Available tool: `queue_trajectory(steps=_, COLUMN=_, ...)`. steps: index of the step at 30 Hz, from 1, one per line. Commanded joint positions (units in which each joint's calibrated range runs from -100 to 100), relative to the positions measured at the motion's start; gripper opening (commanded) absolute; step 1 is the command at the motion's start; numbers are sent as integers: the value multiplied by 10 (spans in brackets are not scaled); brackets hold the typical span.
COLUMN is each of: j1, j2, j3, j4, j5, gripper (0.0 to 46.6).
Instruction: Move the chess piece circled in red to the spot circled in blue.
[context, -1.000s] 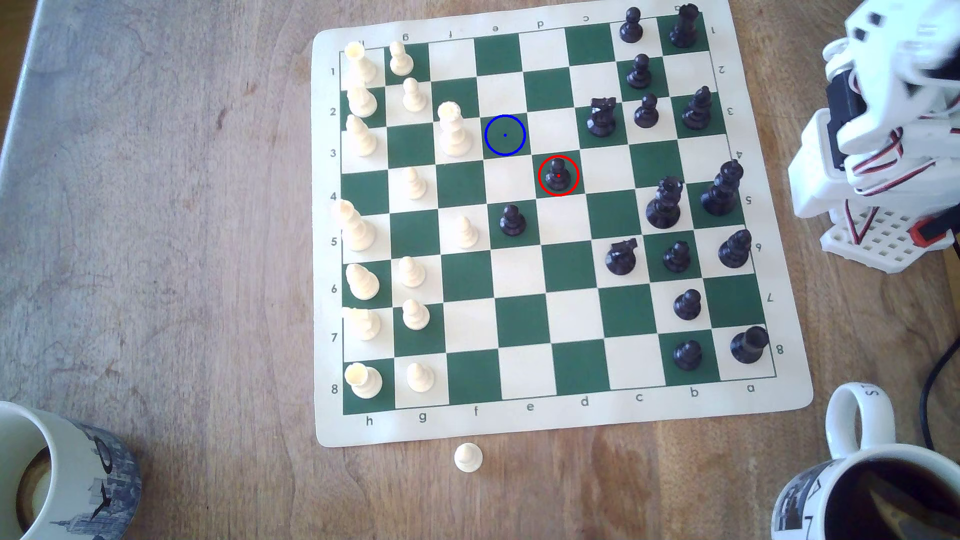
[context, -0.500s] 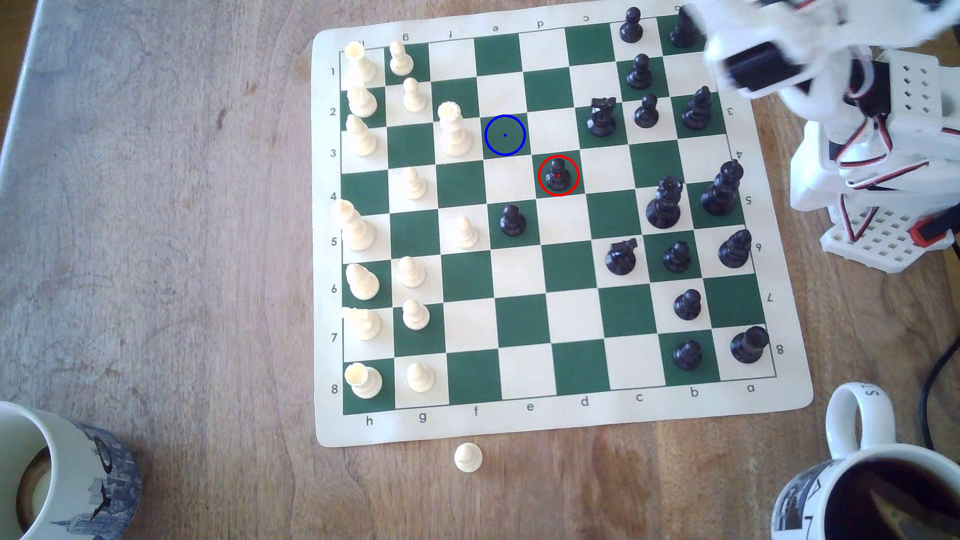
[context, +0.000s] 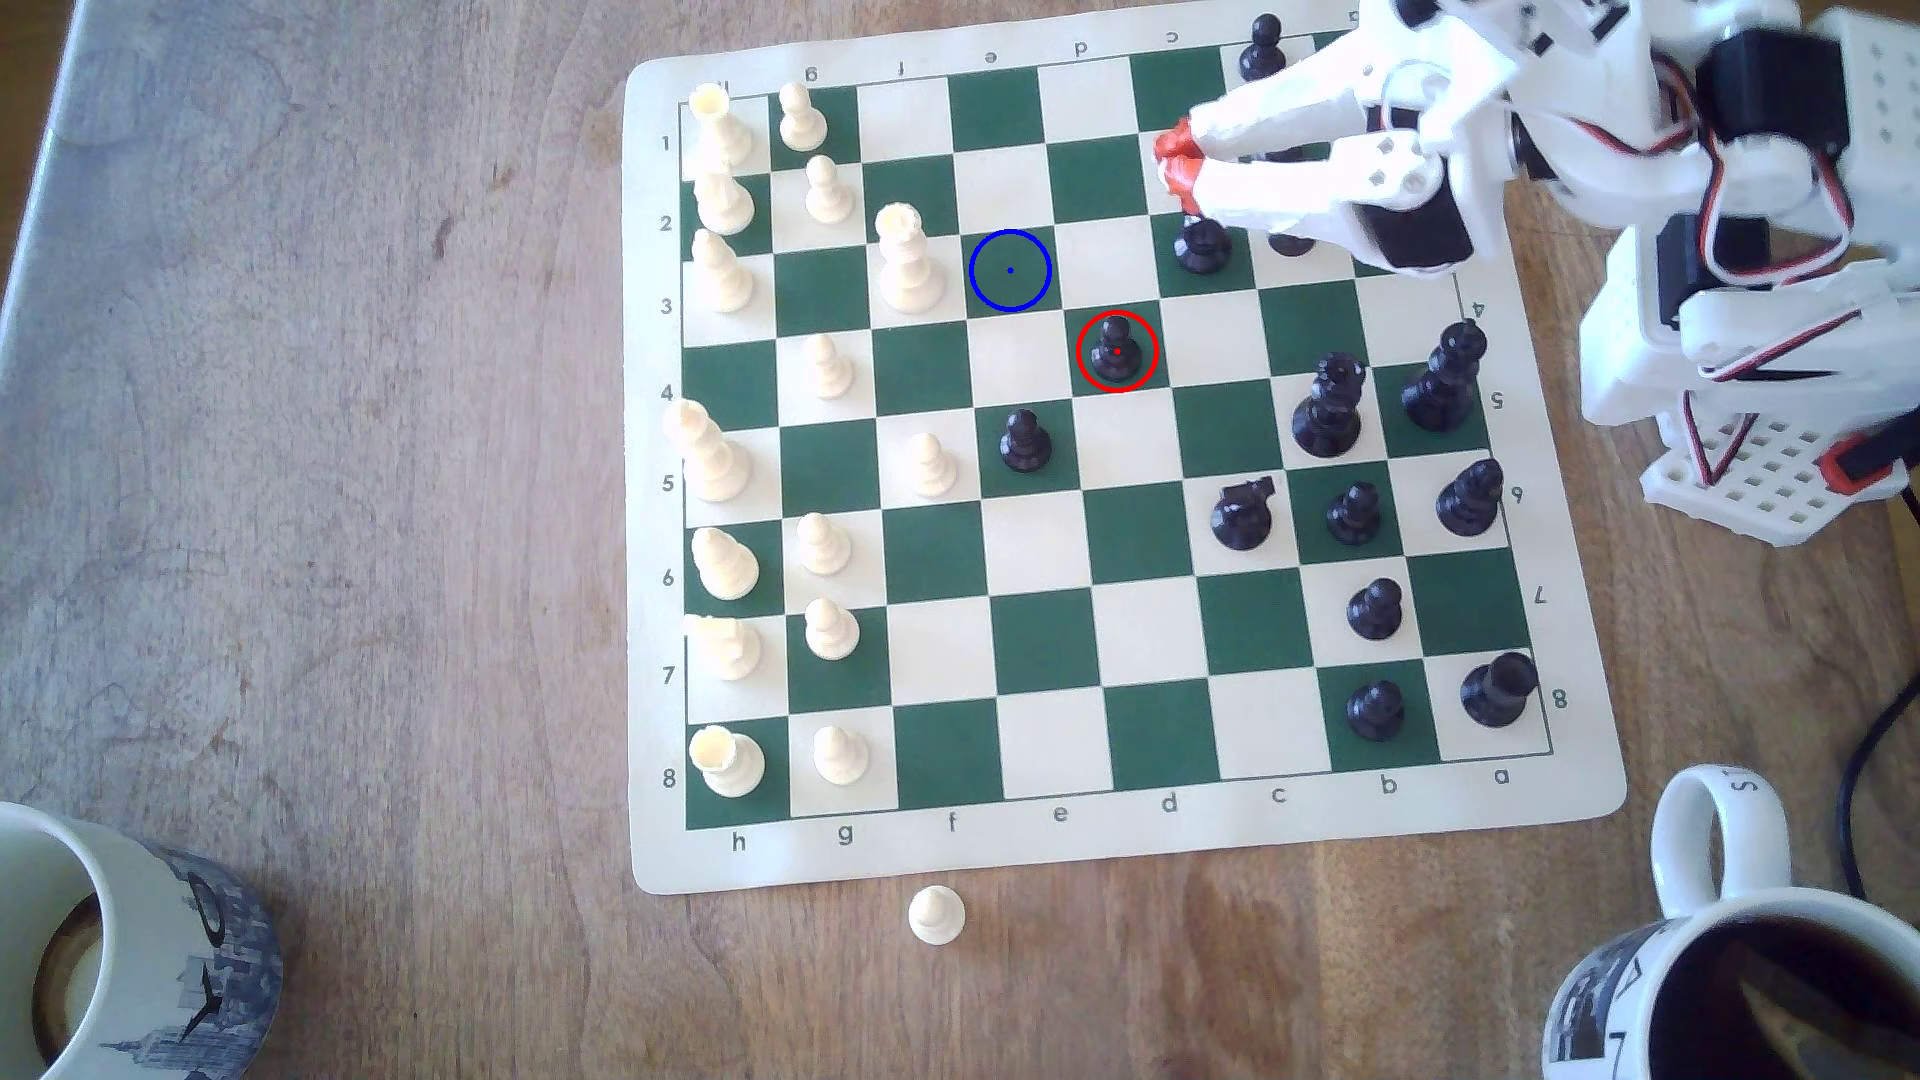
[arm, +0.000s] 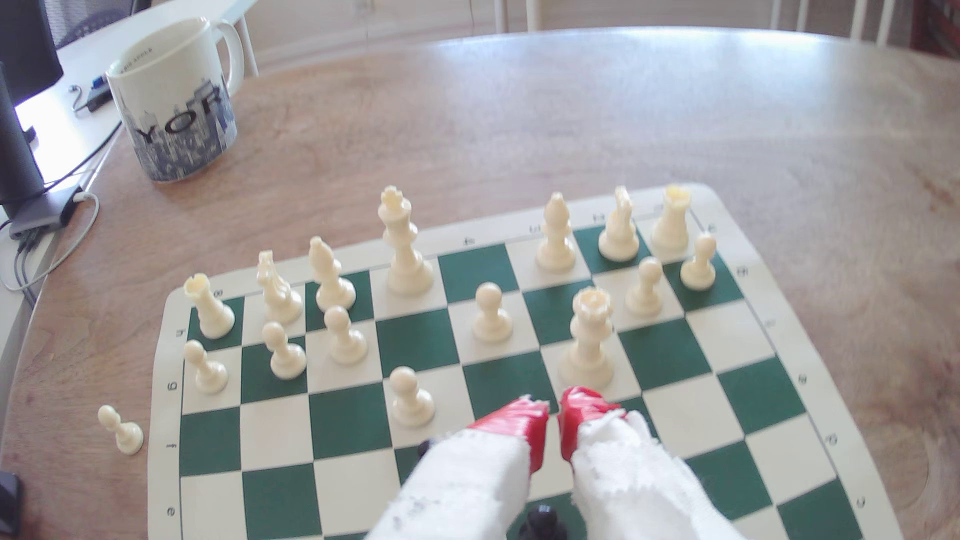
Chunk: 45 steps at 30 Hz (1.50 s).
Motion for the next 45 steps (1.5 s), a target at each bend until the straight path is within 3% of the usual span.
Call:
queue_trajectory(steps=1, j1=12, j2=134, j3=-163, j4=90, j5=-38, gripper=49)
queue_trajectory(steps=5, j1=22, j2=243, j3=-254, j4=142, j5=-74, gripper=74)
queue_trajectory(steps=7, j1=22, j2=286, j3=-279, j4=161, j5=-77, gripper=94)
queue_trajectory(steps=16, j1=25, j2=427, j3=-307, j4=171, j5=-80, gripper=148)
queue_trajectory(steps=23, j1=30, j2=510, j3=-344, j4=158, j5=-79, gripper=159)
queue_trajectory(steps=45, j1=4, j2=696, j3=-420, j4=128, j5=-86, gripper=158)
